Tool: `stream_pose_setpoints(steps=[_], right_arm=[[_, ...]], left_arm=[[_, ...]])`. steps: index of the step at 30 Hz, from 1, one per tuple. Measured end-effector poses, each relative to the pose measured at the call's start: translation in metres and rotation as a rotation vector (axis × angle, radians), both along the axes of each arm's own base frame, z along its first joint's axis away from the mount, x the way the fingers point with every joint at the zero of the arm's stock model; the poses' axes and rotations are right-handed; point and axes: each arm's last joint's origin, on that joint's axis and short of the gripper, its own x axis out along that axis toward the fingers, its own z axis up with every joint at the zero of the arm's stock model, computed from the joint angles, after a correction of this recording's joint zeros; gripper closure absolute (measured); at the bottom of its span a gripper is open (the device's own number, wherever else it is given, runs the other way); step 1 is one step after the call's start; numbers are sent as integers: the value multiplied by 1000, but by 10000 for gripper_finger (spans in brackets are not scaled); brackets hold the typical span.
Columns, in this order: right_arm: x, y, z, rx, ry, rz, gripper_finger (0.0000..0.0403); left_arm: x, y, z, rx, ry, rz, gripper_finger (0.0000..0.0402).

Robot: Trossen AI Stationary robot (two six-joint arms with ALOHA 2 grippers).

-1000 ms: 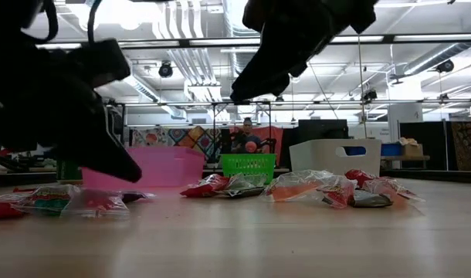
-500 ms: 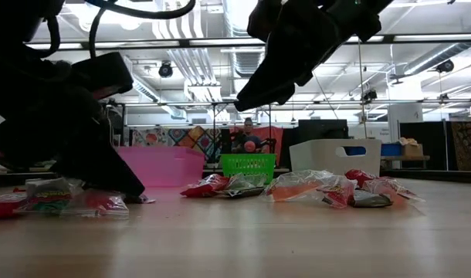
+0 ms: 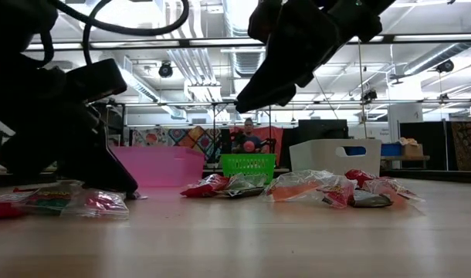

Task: Sort candy
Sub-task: Put the brown chocolate into the white bin

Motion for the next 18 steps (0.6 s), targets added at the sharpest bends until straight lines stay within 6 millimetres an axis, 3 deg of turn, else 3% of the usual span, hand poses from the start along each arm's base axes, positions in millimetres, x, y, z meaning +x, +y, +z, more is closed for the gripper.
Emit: stream_pose_setpoints(steps=[6,18], right_arm=[[0,0,1,1,-7,0,223],[1,1,2,-3,-24,8,223]], left_arm=[[-4,4,11,22,22,-17,396],[-8,2,23,18,-4,-41,364]])
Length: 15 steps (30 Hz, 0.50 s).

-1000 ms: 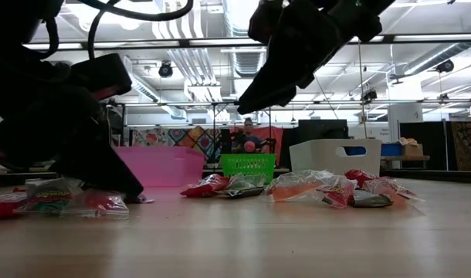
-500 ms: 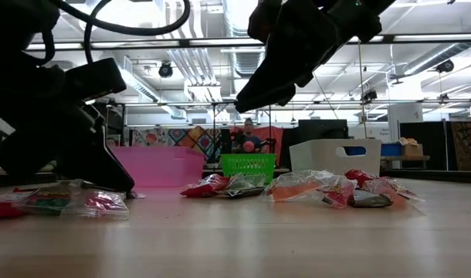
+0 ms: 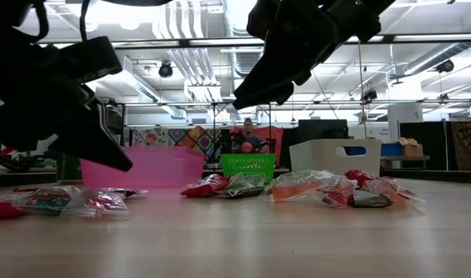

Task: Sort candy
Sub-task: Put the brown chocolate into the white bin

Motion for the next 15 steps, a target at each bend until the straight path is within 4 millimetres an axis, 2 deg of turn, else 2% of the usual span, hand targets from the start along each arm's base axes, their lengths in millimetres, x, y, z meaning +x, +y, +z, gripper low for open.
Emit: stream_pose_setpoints(steps=[6,15], right_arm=[[0,3,0,-6,0,14,223],[0,4,0,-9,-6,21,223]], left_arm=[[-10,-5,-5,2,5,-23,357],[-23,-14,-9,22,-79,4,356]])
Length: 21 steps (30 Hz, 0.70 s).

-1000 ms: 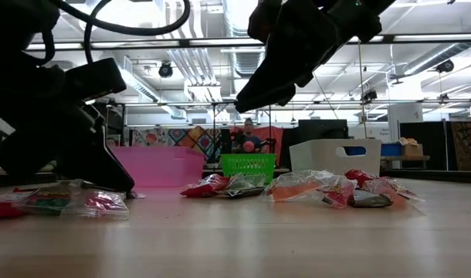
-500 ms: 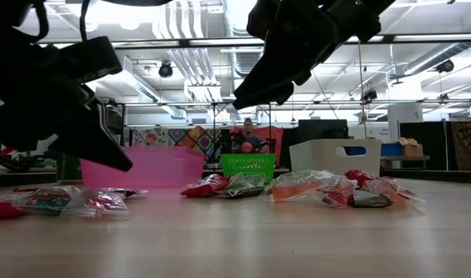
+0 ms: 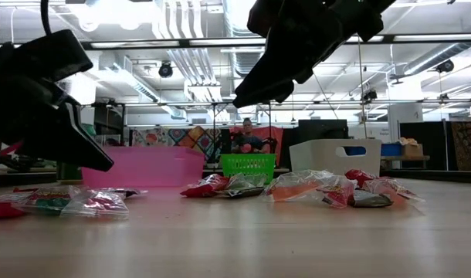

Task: Sort candy
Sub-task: Put the brown chocolate into the white bin

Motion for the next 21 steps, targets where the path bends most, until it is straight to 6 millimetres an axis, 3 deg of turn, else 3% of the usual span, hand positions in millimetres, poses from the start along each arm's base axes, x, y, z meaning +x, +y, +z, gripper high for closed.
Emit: stream_pose_setpoints(steps=[6,16,21], right_arm=[[0,0,0,0,-1,-1,223],[0,0,-1,0,1,-1,223],[0,0,-1,1,1,-2,223]], left_arm=[[3,-3,-8,-20,-2,-1,334],[5,-4,-28,-33,5,27,222],[2,-1,-34,-61,-14,75,211]])
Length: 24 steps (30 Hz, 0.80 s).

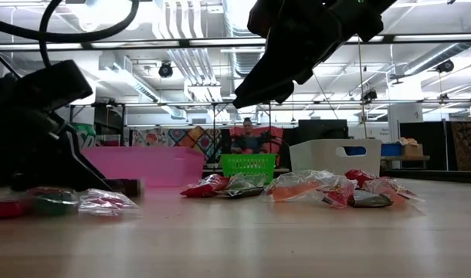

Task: Sort candy
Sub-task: Put the brown chocolate into the white bin

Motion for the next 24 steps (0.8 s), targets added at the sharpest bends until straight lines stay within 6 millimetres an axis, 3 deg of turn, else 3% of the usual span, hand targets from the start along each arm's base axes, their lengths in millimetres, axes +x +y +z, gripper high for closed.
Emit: stream_pose_setpoints(steps=[5,13,18,24], right_arm=[[0,0,0,0,0,0,223],[2,3,-1,-26,-22,30,223],[14,15,-10,-45,-126,145,223],[29,20,-20,-70,-277,164,223]], left_arm=[[-1,0,-1,-12,1,5,249],[-3,3,2,9,15,-2,384],[-4,6,17,63,-21,-10,381],[-1,6,55,112,-160,-34,396]])
